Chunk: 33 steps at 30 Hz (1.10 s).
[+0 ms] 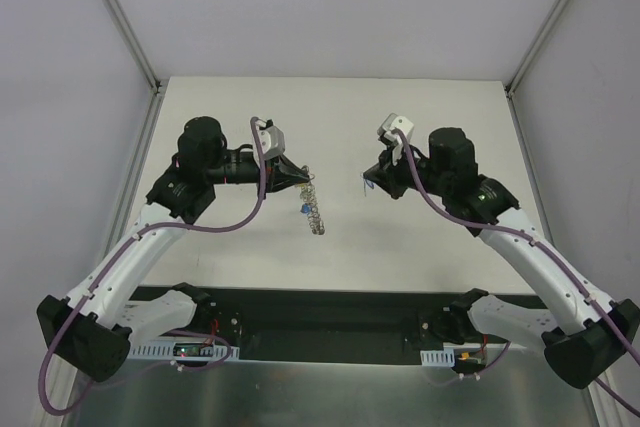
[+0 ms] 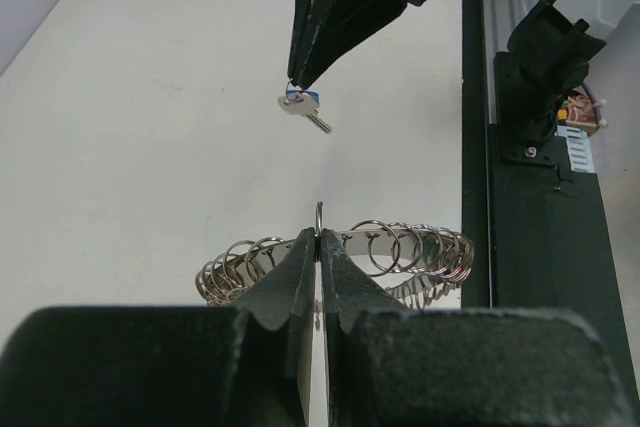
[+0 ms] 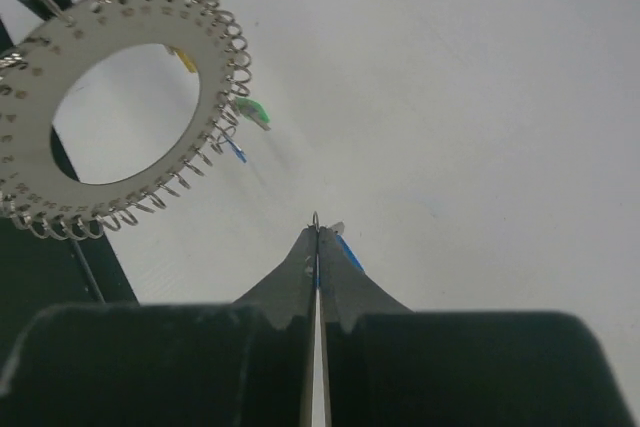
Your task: Put the keys on the keyring
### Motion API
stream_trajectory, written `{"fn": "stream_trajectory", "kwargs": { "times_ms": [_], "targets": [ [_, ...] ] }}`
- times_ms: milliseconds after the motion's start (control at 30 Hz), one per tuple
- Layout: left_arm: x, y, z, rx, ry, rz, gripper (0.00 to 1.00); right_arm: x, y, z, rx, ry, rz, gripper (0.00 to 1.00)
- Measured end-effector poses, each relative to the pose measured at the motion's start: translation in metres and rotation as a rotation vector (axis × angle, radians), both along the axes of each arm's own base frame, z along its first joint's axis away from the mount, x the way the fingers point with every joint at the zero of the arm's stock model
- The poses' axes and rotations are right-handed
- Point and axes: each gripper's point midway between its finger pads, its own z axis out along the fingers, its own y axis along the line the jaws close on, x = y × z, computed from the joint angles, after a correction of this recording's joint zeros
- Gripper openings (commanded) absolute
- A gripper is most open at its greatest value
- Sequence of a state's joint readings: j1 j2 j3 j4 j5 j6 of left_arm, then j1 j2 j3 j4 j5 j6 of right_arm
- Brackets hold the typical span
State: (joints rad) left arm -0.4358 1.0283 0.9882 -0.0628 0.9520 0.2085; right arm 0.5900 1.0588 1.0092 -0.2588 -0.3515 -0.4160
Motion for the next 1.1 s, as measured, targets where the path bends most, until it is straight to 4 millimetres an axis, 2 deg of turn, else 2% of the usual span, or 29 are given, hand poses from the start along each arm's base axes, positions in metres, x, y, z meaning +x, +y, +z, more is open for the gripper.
{"fn": "stream_trajectory", "kwargs": {
  "times_ms": [133,233,700,867,1100],
  "targets": [
    [-0.008,-0.010,0.014,-0.010,-0.046,-0.057,0.00,-0.020,0.008,0.027,0.025,-0.018,0.122,0.01],
    [-0.012,-0.015,0.019,-0.010,-0.069,-0.083,0.00,-0.031,0.011,0.038,0.026,-0.022,0.183,0.01],
    [-0.038,-0.031,0.015,0.002,-0.102,-0.204,0.00,-0.082,0.032,0.080,0.045,-0.081,0.408,0.01],
    [-0.043,-0.034,0.015,0.000,-0.108,-0.229,0.00,-0.093,0.037,0.084,0.035,-0.102,0.454,0.01],
    [-0.051,-0.037,0.015,-0.003,-0.106,-0.260,0.00,-0.098,0.040,0.078,-0.006,-0.108,0.476,0.01]
  ]
}}
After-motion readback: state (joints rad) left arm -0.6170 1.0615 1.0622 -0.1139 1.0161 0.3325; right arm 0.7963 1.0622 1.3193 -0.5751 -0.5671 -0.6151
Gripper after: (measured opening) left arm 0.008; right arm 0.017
